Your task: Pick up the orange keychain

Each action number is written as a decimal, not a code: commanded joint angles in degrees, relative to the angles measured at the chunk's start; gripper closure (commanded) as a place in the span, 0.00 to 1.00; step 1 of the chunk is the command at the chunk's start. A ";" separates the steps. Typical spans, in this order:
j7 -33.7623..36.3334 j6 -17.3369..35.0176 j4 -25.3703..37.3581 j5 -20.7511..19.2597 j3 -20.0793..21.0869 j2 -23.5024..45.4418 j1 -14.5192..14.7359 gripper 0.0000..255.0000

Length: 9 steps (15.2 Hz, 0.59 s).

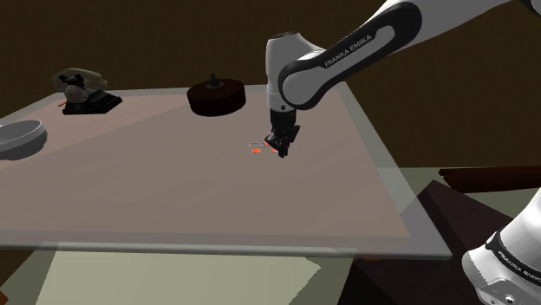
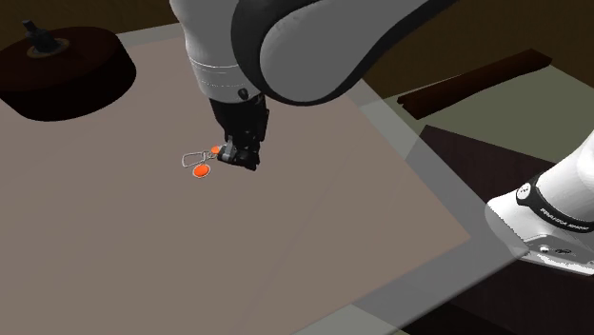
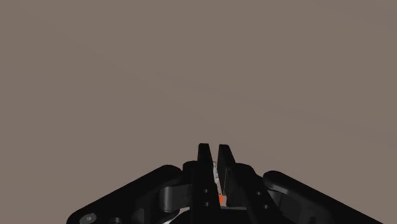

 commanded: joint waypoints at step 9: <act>-0.68 -4.27 2.23 0.83 0.33 -1.80 -0.20 1.00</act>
